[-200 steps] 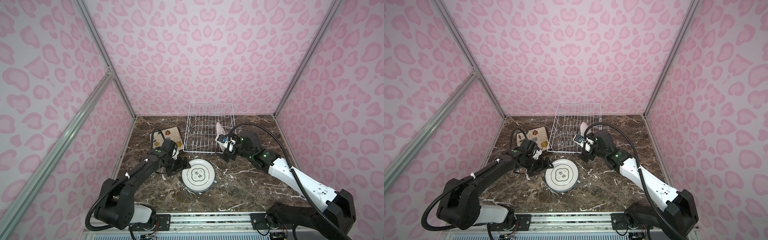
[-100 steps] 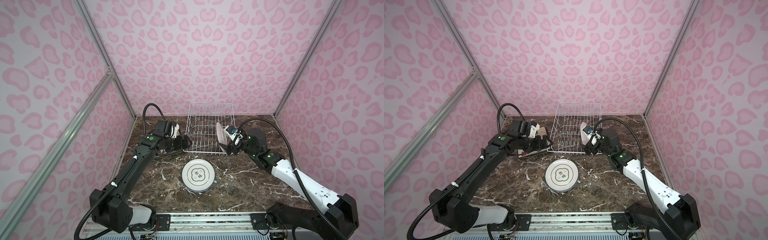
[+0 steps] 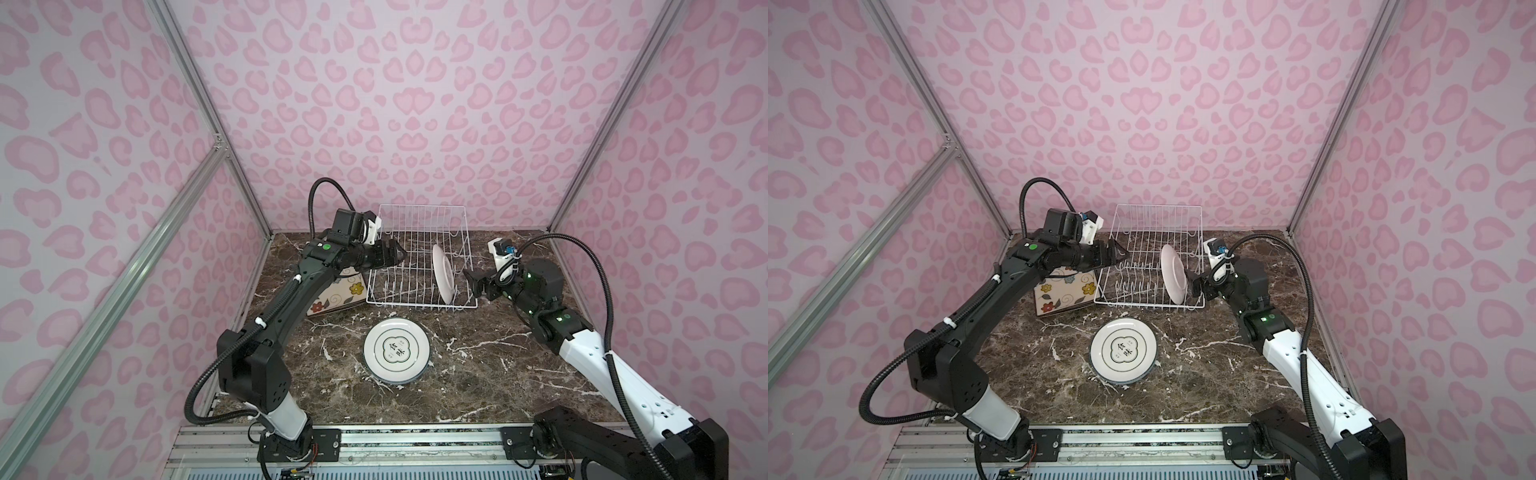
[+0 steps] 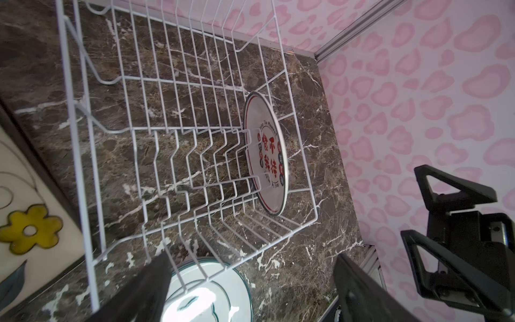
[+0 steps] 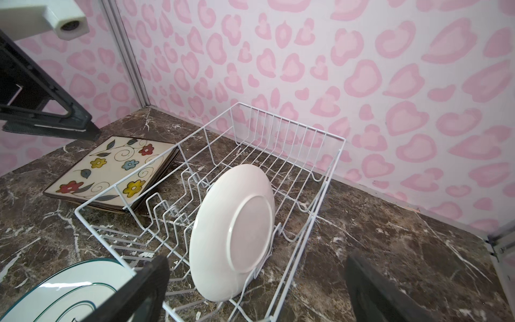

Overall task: Unload the plates from the dish rack
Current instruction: Pick up a plate from the dish rack.

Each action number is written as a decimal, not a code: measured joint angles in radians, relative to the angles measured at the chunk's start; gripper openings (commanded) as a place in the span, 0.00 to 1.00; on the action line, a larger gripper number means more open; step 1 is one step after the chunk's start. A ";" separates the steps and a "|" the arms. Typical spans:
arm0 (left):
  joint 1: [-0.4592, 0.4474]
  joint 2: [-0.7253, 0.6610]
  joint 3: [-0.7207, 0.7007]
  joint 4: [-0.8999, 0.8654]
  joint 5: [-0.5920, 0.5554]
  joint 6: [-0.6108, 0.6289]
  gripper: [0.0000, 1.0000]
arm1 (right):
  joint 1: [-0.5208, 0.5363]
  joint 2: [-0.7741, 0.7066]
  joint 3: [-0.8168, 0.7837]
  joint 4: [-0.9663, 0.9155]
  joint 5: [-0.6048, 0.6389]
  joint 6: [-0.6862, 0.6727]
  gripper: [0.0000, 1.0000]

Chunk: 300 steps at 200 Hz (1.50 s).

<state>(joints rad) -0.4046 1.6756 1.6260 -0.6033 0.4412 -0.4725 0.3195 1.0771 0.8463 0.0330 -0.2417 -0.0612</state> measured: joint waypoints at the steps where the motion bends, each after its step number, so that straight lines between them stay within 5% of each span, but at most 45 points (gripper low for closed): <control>1: 0.000 0.003 0.003 0.000 0.000 0.000 0.92 | 0.000 -0.001 0.000 0.000 0.000 0.001 0.99; 98: -0.109 0.343 0.291 0.032 0.058 -0.026 0.84 | -0.051 -0.058 -0.070 0.006 0.058 0.081 0.99; 300: -0.235 0.563 0.433 0.013 -0.127 -0.064 0.48 | -0.064 -0.005 -0.063 0.006 0.114 0.094 0.99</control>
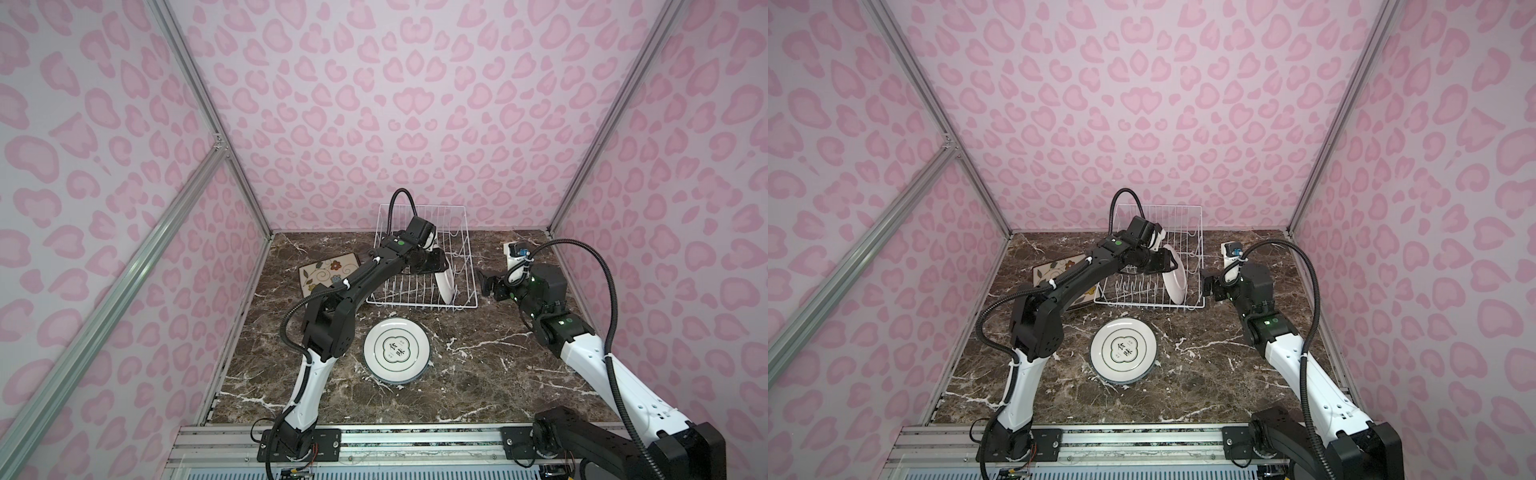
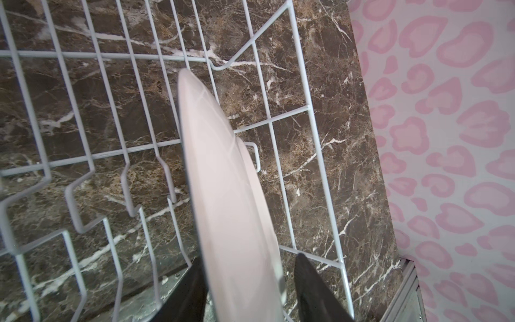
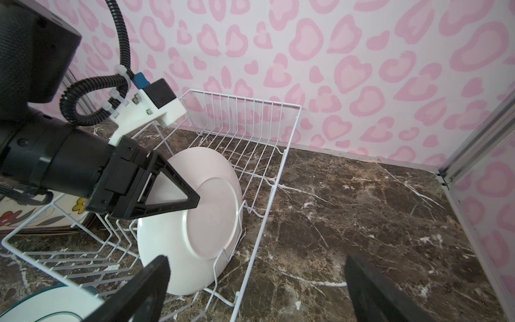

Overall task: Unload the plates from the dish rack
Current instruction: Pick up a plate from the dish rack.

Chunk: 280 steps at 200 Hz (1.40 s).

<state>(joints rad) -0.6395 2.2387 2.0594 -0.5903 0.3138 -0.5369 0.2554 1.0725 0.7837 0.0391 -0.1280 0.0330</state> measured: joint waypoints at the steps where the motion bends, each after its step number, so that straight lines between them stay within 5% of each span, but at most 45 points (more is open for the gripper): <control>1: 0.000 0.001 0.001 0.000 0.000 0.000 0.47 | 0.000 0.000 0.000 0.000 0.000 0.000 0.99; 43: -0.002 0.013 0.007 -0.006 0.000 0.006 0.38 | 0.000 0.000 0.000 0.001 0.000 0.000 0.99; 114: -0.005 0.011 -0.002 0.014 0.038 -0.029 0.04 | 0.000 -0.005 0.000 0.001 0.000 0.000 0.99; 280: 0.003 -0.090 -0.090 0.122 0.226 -0.177 0.03 | 0.000 0.007 0.028 0.008 0.004 0.000 0.99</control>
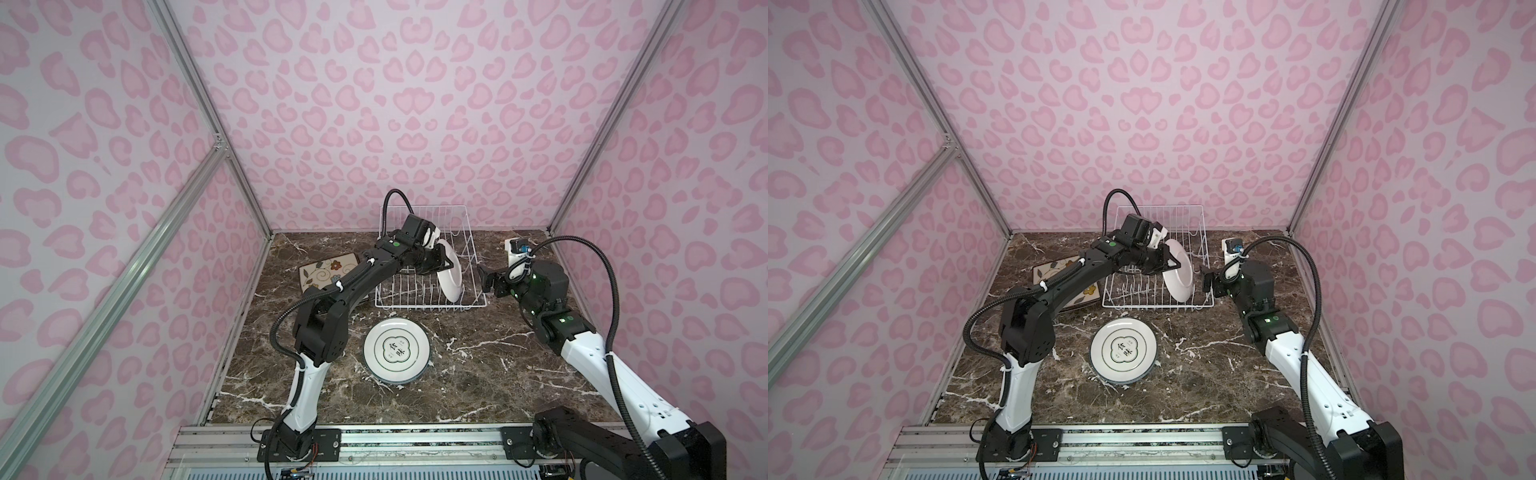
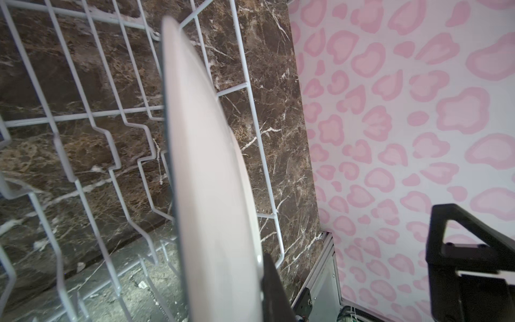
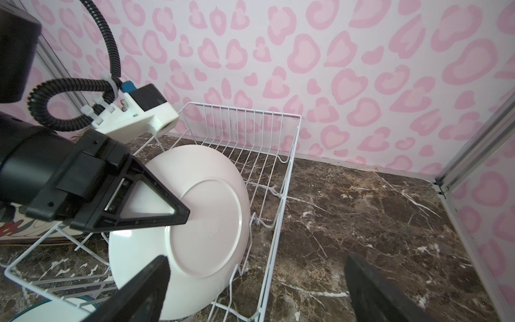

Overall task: Unload the plates from the dish rack
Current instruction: Pick up a plate from the dish rack.

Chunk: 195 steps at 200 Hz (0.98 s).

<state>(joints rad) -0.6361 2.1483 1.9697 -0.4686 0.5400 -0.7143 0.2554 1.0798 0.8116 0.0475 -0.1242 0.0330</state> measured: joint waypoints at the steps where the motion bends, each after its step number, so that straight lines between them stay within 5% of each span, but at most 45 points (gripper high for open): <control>1: 0.000 0.000 0.001 0.001 0.001 -0.001 0.03 | 0.000 0.000 0.000 0.000 0.000 0.000 0.99; 86: 0.005 -0.014 0.015 0.013 0.032 -0.013 0.03 | 0.000 0.002 0.011 0.014 0.000 -0.003 0.99; 195: 0.052 -0.060 0.087 -0.114 0.105 0.127 0.03 | 0.000 0.006 0.017 0.019 -0.001 0.002 0.99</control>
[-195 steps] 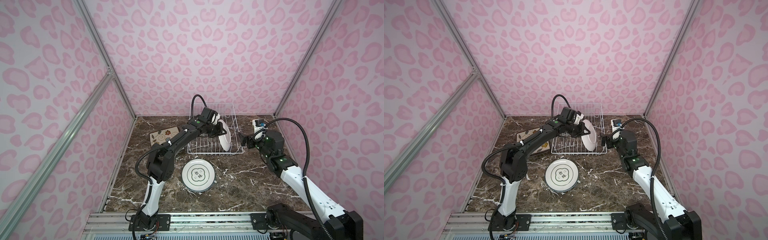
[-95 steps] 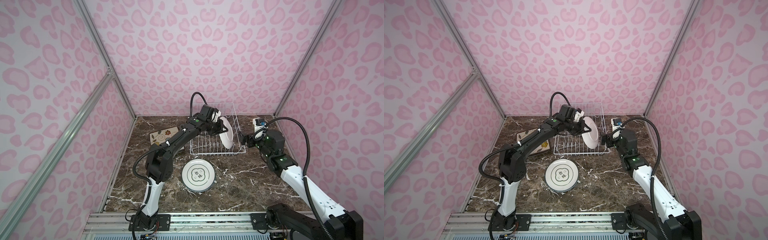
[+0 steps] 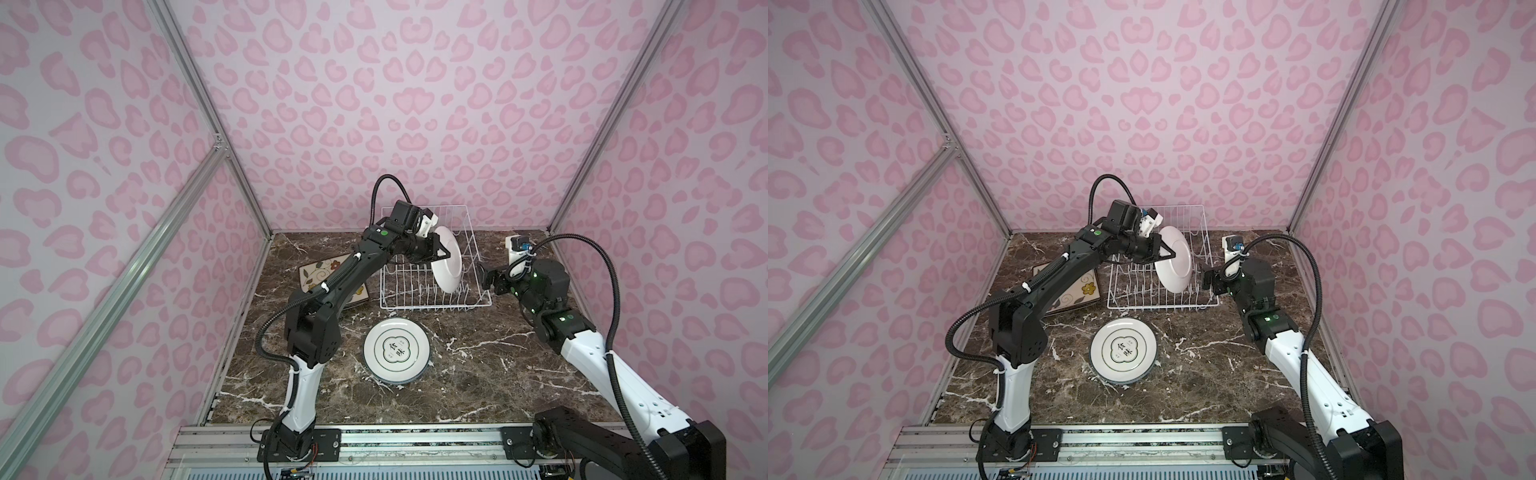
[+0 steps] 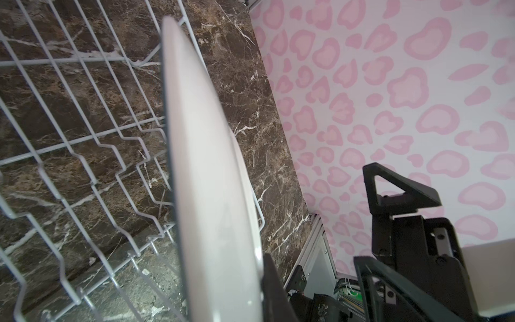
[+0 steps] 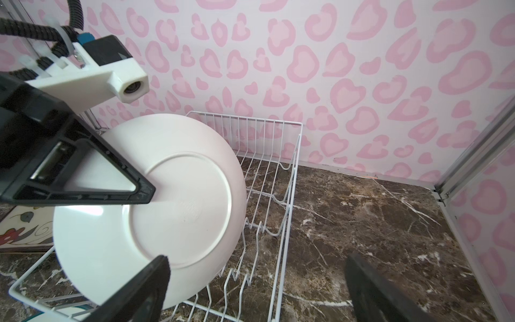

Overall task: Unload the plates from the dish rack
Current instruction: Pick up a plate from the dish rack.

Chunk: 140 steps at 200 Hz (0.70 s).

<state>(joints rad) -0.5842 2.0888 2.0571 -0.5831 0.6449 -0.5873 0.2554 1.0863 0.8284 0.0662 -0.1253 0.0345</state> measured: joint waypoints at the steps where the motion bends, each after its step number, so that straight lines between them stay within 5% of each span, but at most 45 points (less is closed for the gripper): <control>1: 0.001 -0.002 0.000 0.000 0.002 0.002 0.03 | 0.000 0.000 0.001 0.000 0.000 0.000 0.99; 81: 0.034 -0.121 0.015 -0.056 0.015 0.159 0.03 | -0.002 0.014 0.099 -0.042 0.002 0.100 0.99; 140: 0.027 -0.280 -0.059 -0.124 -0.246 0.415 0.03 | -0.020 0.069 0.253 -0.133 -0.064 0.238 0.97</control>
<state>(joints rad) -0.5571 1.8088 1.9984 -0.7074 0.3988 -0.1726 0.2352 1.1553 1.0817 -0.0669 -0.1894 0.2729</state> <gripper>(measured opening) 0.127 0.974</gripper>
